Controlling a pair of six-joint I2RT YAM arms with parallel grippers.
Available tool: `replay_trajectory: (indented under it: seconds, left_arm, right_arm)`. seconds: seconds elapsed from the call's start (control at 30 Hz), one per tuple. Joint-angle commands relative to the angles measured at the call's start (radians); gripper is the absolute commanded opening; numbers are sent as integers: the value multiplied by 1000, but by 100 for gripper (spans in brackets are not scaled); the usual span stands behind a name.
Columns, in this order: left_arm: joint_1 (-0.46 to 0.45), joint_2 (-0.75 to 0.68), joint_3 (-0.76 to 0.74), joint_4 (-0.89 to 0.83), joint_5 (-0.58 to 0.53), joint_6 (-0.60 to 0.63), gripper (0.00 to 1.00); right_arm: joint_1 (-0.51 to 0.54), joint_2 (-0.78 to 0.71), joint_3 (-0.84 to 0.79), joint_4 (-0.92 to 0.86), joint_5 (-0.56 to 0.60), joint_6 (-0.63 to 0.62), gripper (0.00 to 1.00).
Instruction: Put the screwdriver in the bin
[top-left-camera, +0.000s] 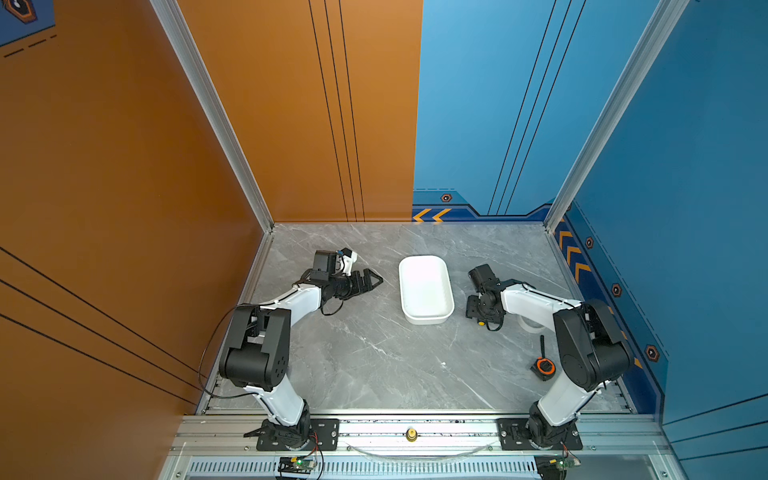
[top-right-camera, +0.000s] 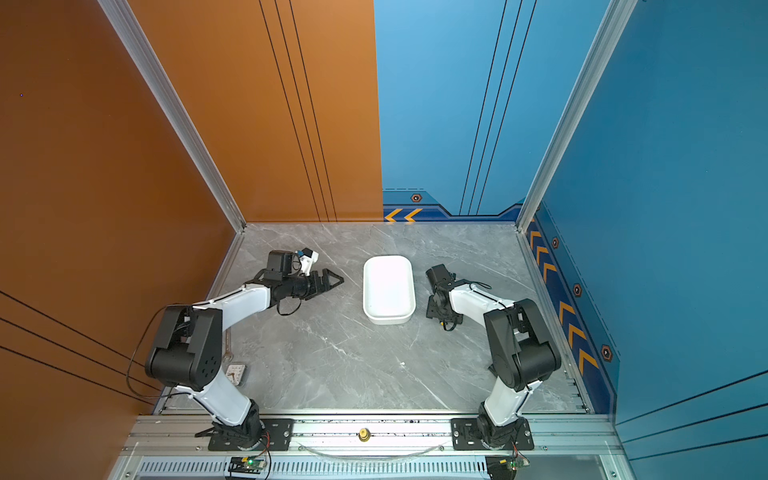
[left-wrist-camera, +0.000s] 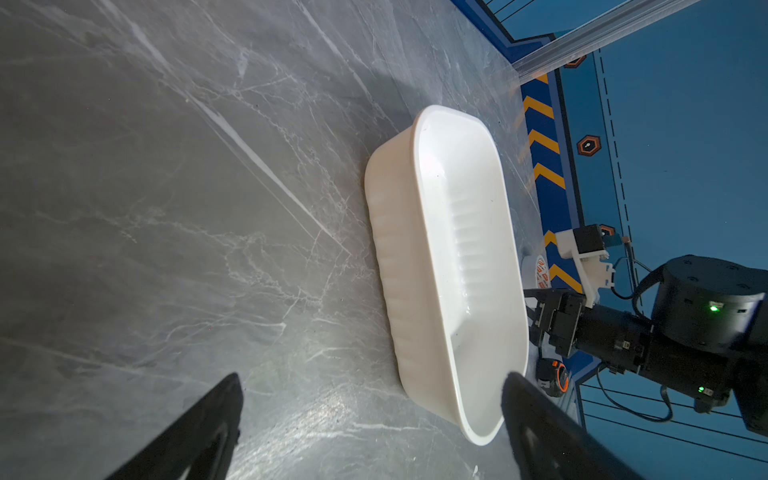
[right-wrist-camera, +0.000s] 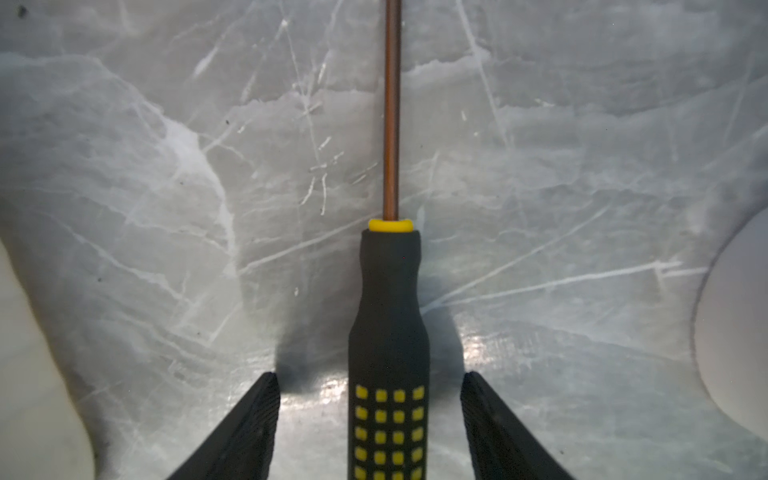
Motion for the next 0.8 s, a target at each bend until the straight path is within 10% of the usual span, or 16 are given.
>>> replay_trajectory:
  seconds: [0.0,0.77]
  left_arm:
    - [-5,-18,39,-129,-29,92,98]
    - [-24,-5,52,-111,28,62,98]
  right_arm:
    - [-5,7,25,-22,1,-4,60]
    - [-27,-79,33,-35,-35,-39,0]
